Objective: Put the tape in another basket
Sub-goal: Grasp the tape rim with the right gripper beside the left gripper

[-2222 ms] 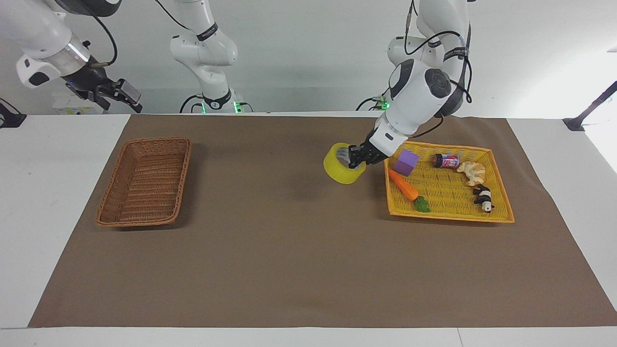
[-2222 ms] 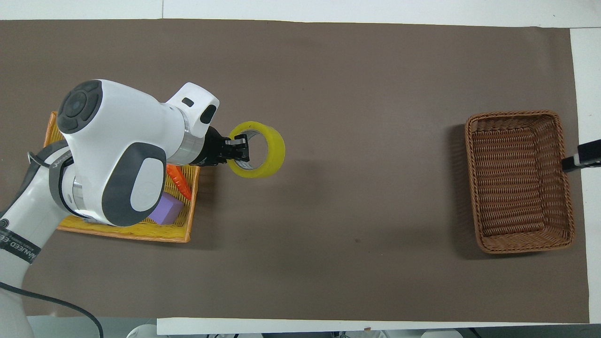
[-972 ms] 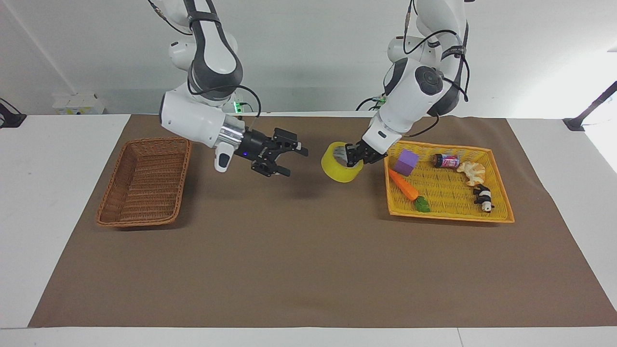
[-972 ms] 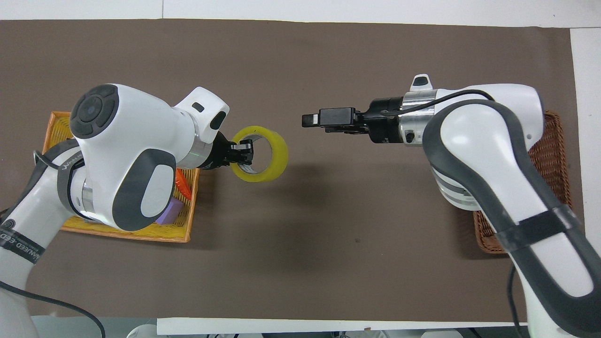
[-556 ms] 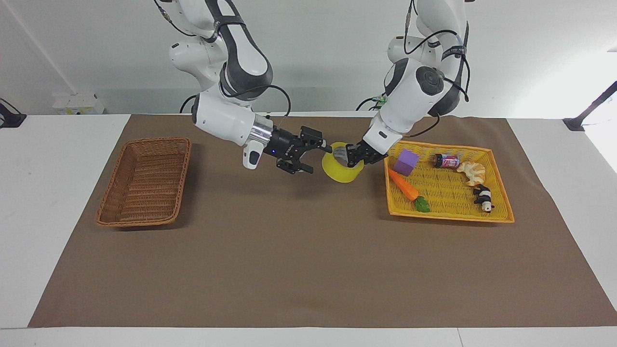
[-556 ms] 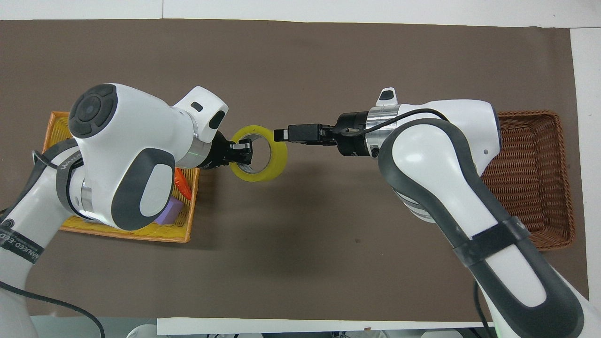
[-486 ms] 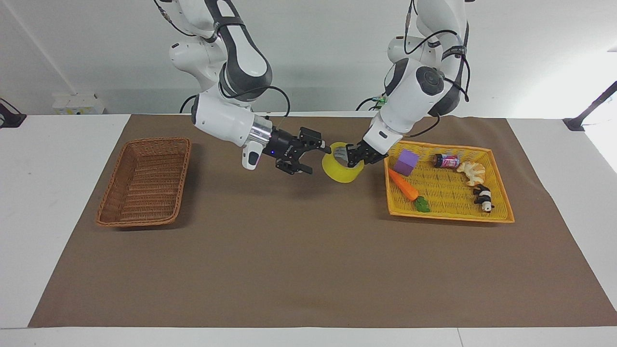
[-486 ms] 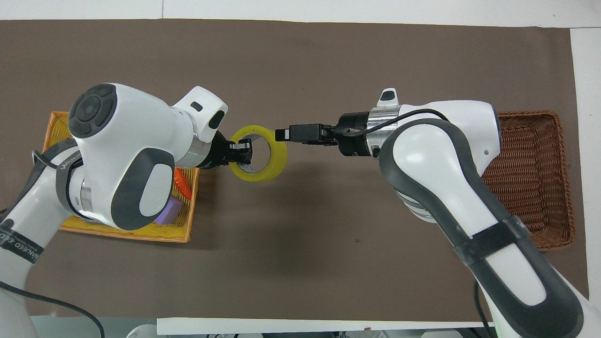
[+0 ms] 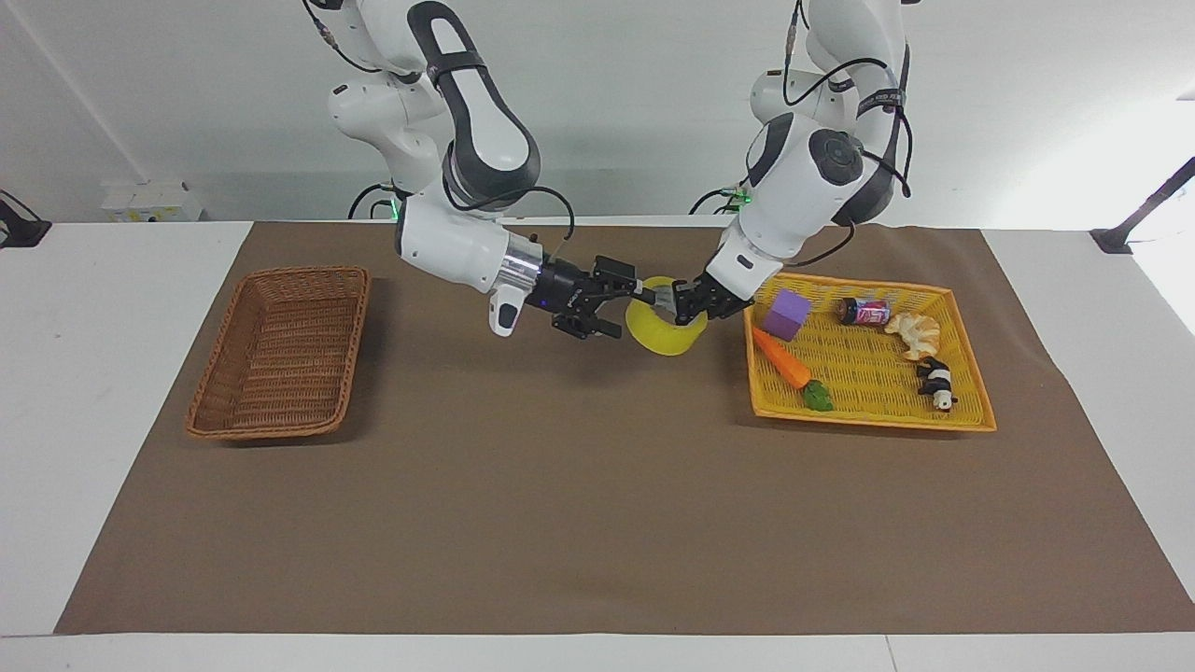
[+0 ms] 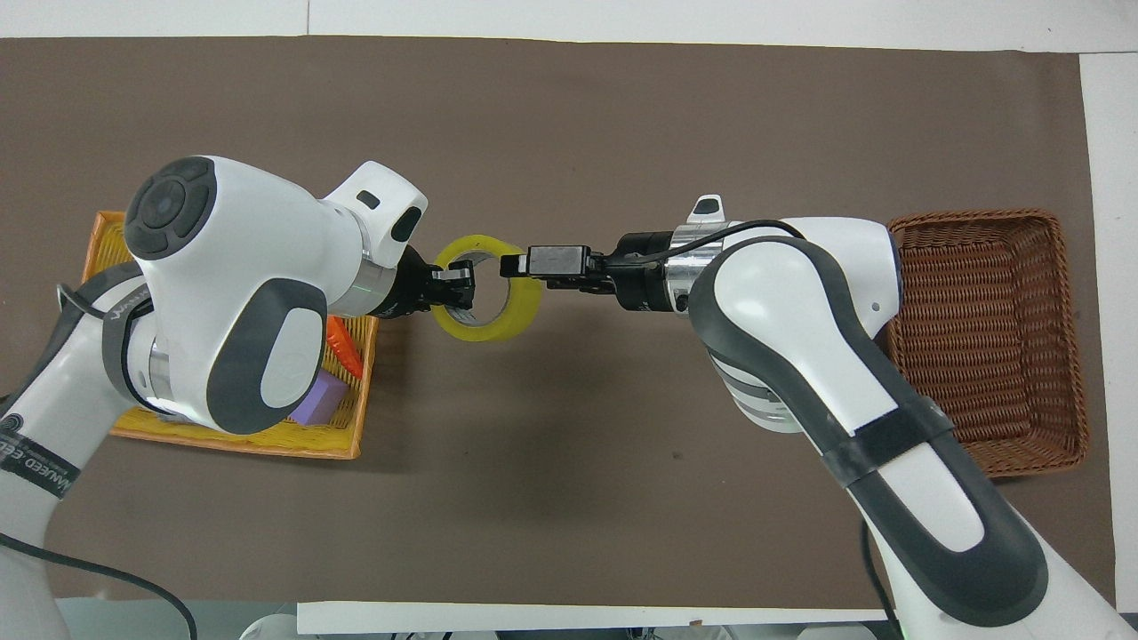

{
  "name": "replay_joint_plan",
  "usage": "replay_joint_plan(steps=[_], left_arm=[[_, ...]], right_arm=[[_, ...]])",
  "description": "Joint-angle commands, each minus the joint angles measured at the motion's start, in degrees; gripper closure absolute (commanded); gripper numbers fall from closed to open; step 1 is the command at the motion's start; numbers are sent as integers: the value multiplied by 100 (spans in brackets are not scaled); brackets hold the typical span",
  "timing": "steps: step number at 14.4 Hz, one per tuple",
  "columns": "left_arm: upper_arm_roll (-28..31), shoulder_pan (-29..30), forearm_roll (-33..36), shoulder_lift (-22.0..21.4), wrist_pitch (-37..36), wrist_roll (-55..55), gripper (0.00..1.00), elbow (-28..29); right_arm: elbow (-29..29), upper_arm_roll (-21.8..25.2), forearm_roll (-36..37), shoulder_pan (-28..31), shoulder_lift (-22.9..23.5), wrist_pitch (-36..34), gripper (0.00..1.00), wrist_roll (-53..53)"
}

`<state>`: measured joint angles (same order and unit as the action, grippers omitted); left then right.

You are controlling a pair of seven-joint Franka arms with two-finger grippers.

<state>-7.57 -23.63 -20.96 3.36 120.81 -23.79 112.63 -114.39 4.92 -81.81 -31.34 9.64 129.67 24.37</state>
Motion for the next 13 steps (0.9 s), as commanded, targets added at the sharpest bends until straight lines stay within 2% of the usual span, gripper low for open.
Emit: replay_joint_plan(steps=[1, 6, 8, 10, 11, 13], left_arm=[[27, -19, 74, -2, 30, -30, 100, -83], [36, -19, 74, -2, 30, -30, 100, -83], [36, -19, 74, -2, 30, -30, 100, -83], [36, -10, 74, -2, 21, -38, 100, -83], [36, -19, 74, -2, 21, -38, 100, -74], [36, -19, 74, -2, 21, -38, 100, -74]], right_arm=[[-66, 9, -230, -126, -41, 85, 0, -255], [-48, 18, -230, -109, -41, 49, 0, -301], [-57, 18, -213, -118, -41, 58, 7, -249], [-66, 18, -204, -127, -50, 93, 23, -231], [-66, 18, -204, -136, -41, 102, 45, -240], [-57, 18, -204, -118, -41, 59, 75, -248]])
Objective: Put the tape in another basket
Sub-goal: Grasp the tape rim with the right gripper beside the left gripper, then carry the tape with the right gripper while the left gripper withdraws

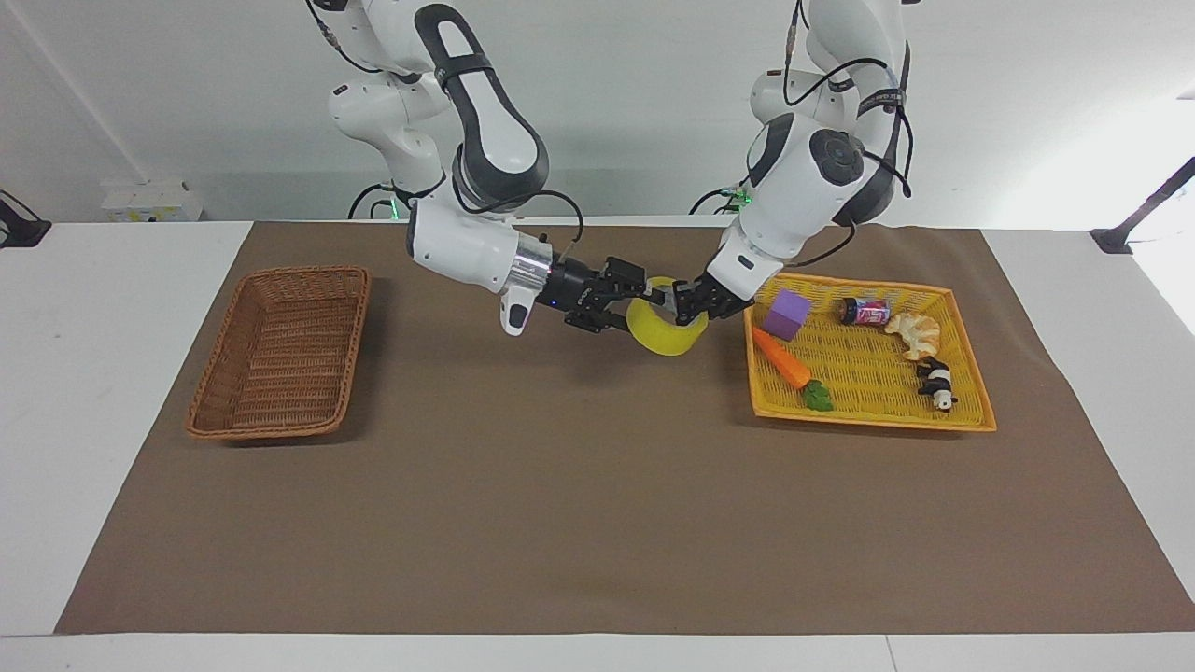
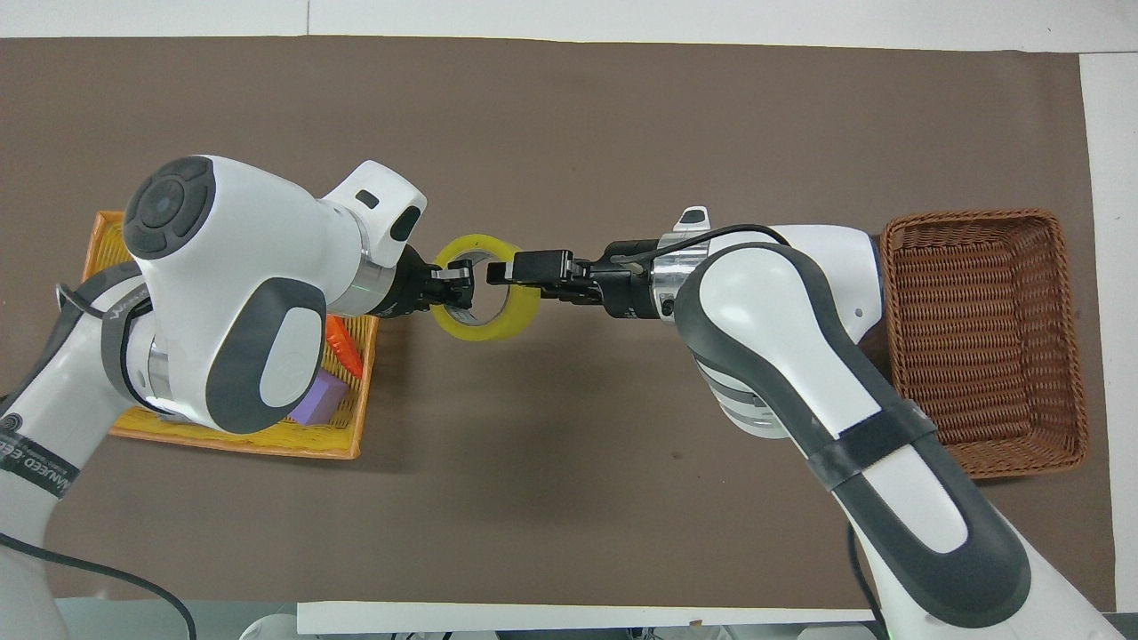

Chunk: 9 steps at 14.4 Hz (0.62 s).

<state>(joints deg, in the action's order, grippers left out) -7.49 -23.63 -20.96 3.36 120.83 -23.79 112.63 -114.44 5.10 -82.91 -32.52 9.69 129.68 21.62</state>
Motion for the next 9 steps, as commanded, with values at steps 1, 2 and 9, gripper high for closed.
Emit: replay_joint_plan(steps=[1, 2, 9], left_arm=[[29, -10, 74, -2, 20, -38, 100, -74], [29, -10, 74, -2, 2, -30, 100, -74], [90, 24, 74, -98, -172, -109, 3, -275]], right_arm=[[-44, 0, -94, 0, -47, 57, 83, 27], [-43, 0, -50, 0, -47, 66, 89, 53], [-8, 0, -50, 17, -38, 57, 100, 88]])
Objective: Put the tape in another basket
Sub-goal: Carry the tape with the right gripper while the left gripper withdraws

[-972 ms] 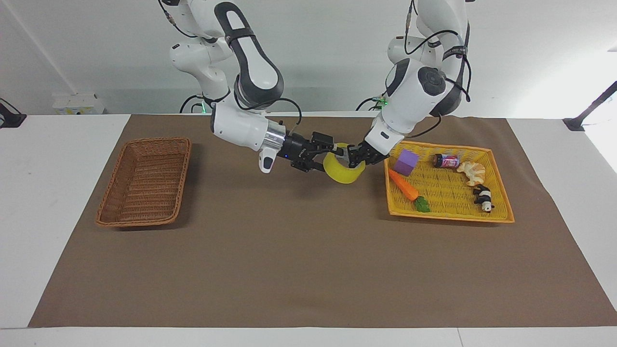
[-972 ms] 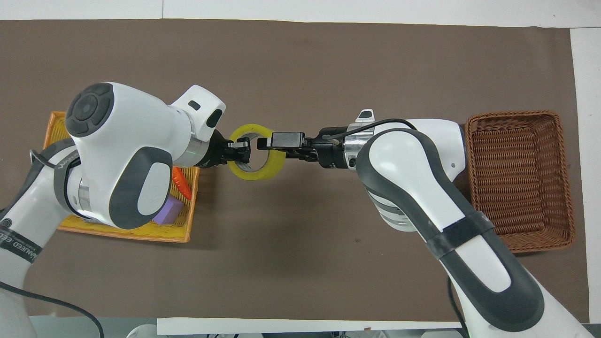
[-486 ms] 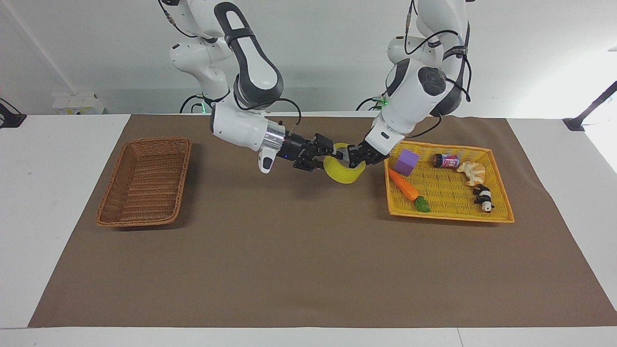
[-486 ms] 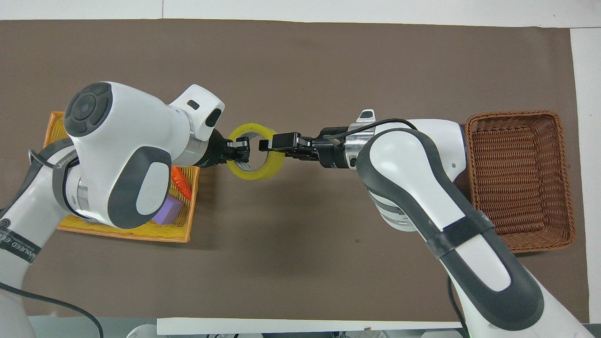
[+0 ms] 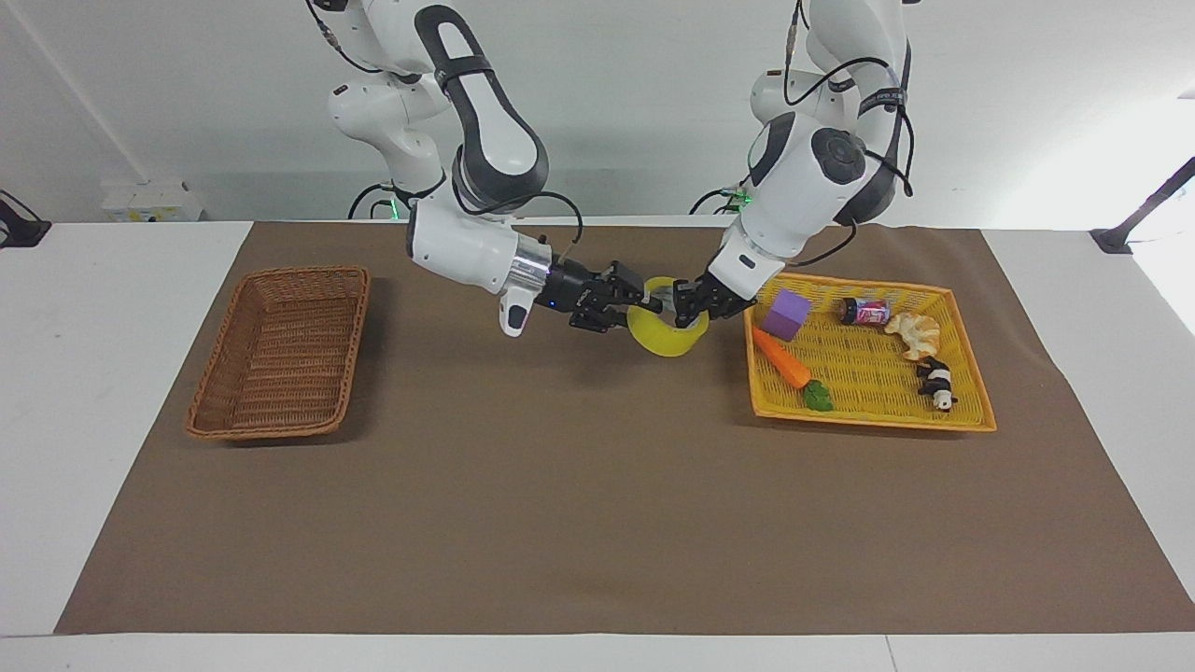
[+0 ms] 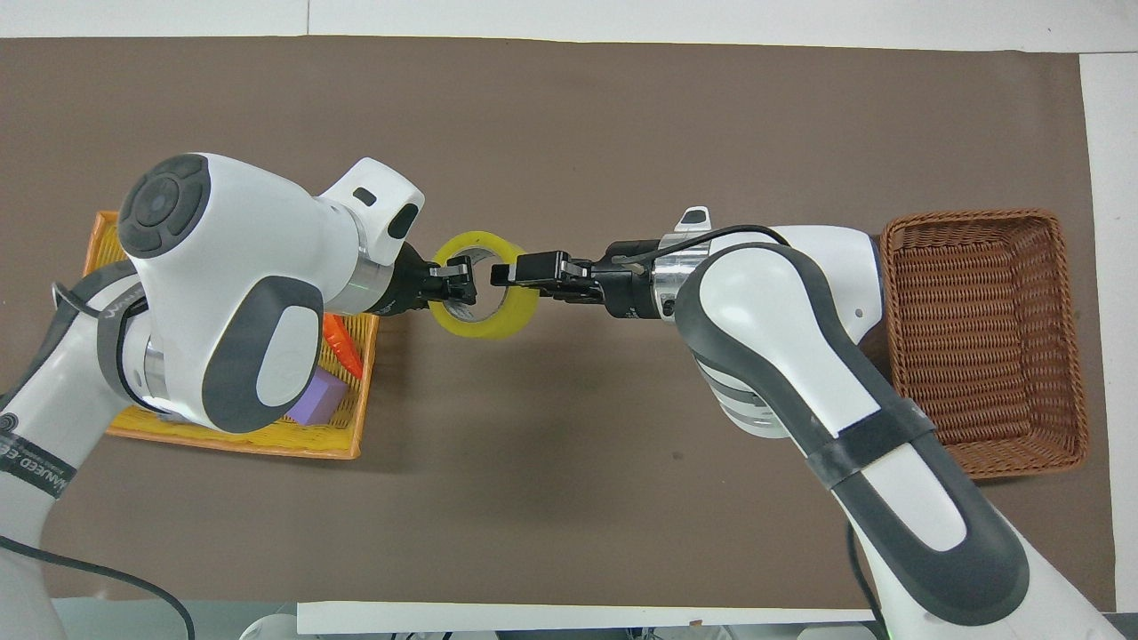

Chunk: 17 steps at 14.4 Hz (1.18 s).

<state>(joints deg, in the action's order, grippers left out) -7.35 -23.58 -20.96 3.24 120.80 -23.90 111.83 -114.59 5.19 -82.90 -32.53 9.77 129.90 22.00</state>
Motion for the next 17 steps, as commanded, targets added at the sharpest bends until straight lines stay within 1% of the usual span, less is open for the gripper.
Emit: replay_joint_plan(steps=[1, 2, 3, 4, 5, 7, 8, 9, 11, 13, 15, 16, 17], left_arm=[[85, 203, 74, -182, -615, -98, 2, -432], [93, 344, 83, -236, -1072, -89, 2, -617], [102, 528, 153, -332, -1381, -80, 2, -723], [94, 695, 423, -385, -1454, -80, 2, -759], [102, 827, 930, -429, -1541, -45, 2, -812], [102, 1239, 1574, -517, -1849, 182, 1, -803], [102, 1520, 1655, -526, -1902, 532, 2, -803], [102, 1784, 1674, -535, -2024, 962, 2, -803], [102, 2302, 1700, -683, -2323, 1700, 2, -803], [102, 2716, 1691, -711, -2325, 2116, 1, -777], [102, 2859, 1691, -755, -2272, 2100, 1, -733], [102, 2911, 1691, -755, -2263, 2100, 1, -742], [102, 2912, 1700, -755, -2254, 2100, 1, -733]], right_arm=[[7, -9, -42, 18, -45, 35, 100, 58], [16, -9, -42, 27, -62, 44, 100, 58], [7, 17, 2, 79, -106, 0, 100, 58], [7, 17, 133, 280, -133, -113, 100, 58], [33, 17, 473, 604, -142, -497, 100, 76], [86, 26, 967, 1280, -194, -1157, 100, 294], [69, 26, 1056, 1632, -255, -1474, 100, 400], [69, 26, 1126, 2079, -265, -1947, 100, 514], [86, 26, 1433, 2792, -273, -2616, 100, 830], [147, 35, 1820, 3600, -282, -3337, 100, 1060], [261, 35, 2259, 4496, -273, -3857, 100, 1227], [410, 35, 2661, 4936, -221, -4137, 100, 1262], [638, 35, 3065, 5236, -169, -4409, 100, 1341]])
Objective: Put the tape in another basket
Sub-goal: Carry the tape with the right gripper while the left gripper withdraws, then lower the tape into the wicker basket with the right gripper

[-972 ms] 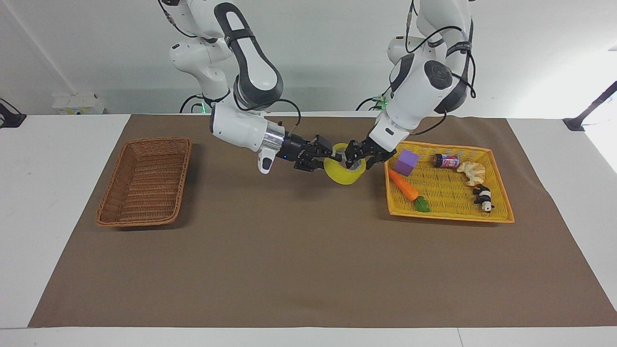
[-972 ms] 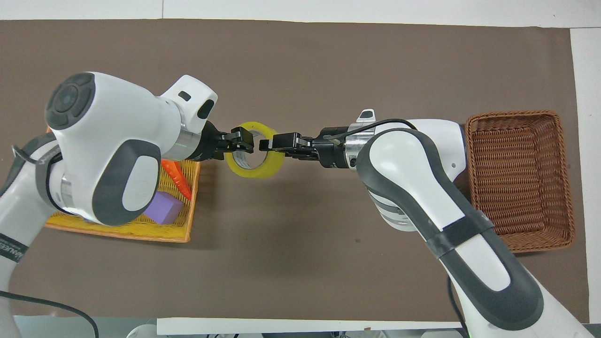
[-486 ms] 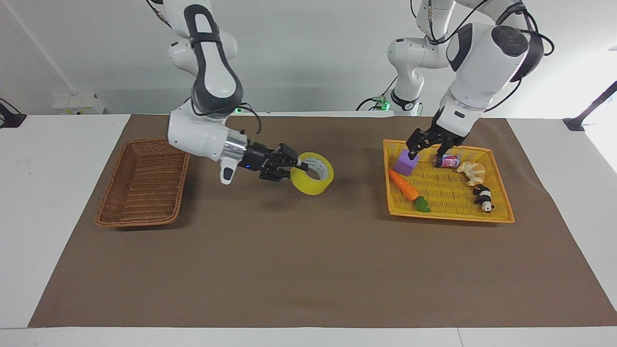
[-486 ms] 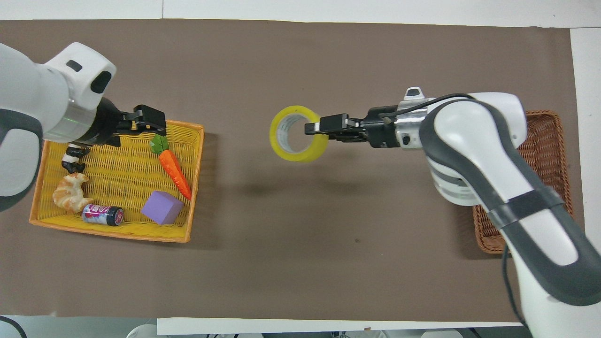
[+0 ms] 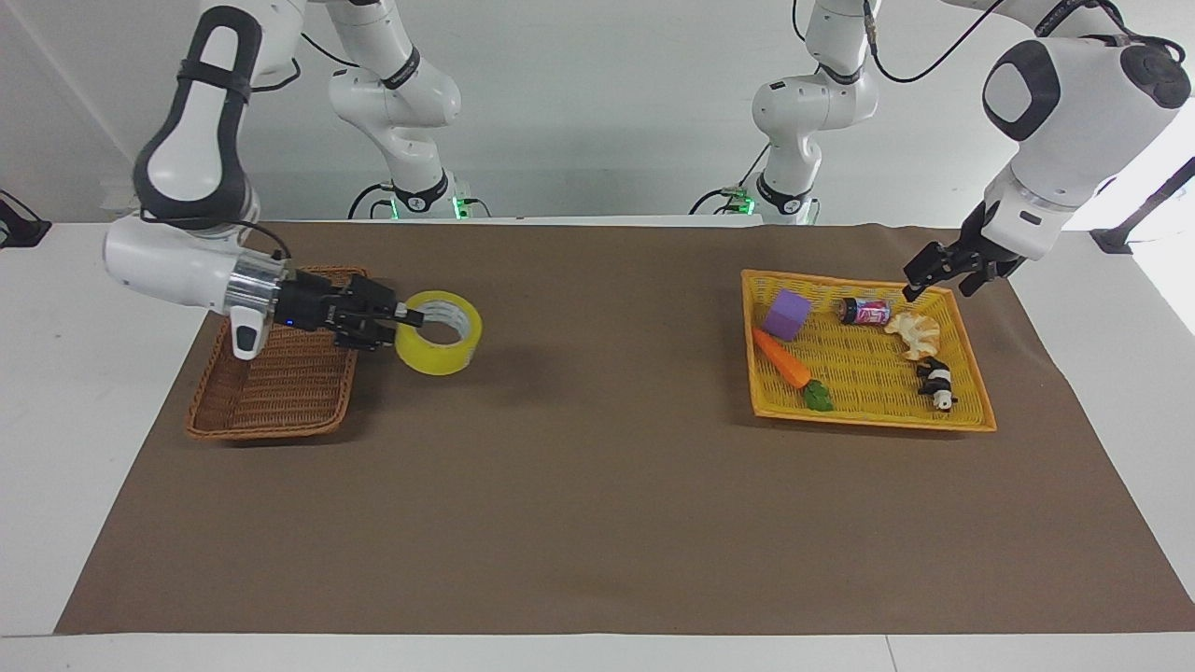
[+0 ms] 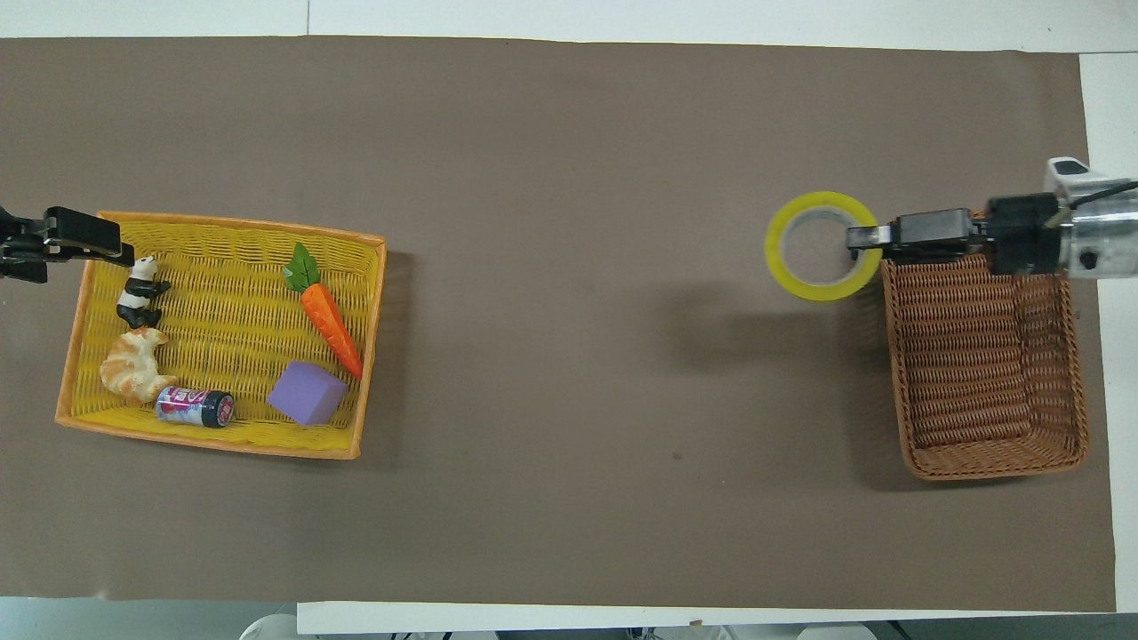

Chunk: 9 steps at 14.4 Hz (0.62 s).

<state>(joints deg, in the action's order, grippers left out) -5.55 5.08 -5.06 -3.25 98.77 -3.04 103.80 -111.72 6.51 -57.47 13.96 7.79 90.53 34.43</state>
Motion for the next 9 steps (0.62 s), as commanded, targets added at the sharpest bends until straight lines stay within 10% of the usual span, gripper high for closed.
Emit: replay_joint_plan(steps=[1, 9], left_arm=[[-69, 81, 111, -106, -51, 14, 1, 62], [-51, 275, 111, -106, -60, 23, 1, 62]], right_arm=[[614, -97, 962, 877, 152, -657, 100, 307], [249, -88, 2372, 1592, 408, -398, 100, 1549]])
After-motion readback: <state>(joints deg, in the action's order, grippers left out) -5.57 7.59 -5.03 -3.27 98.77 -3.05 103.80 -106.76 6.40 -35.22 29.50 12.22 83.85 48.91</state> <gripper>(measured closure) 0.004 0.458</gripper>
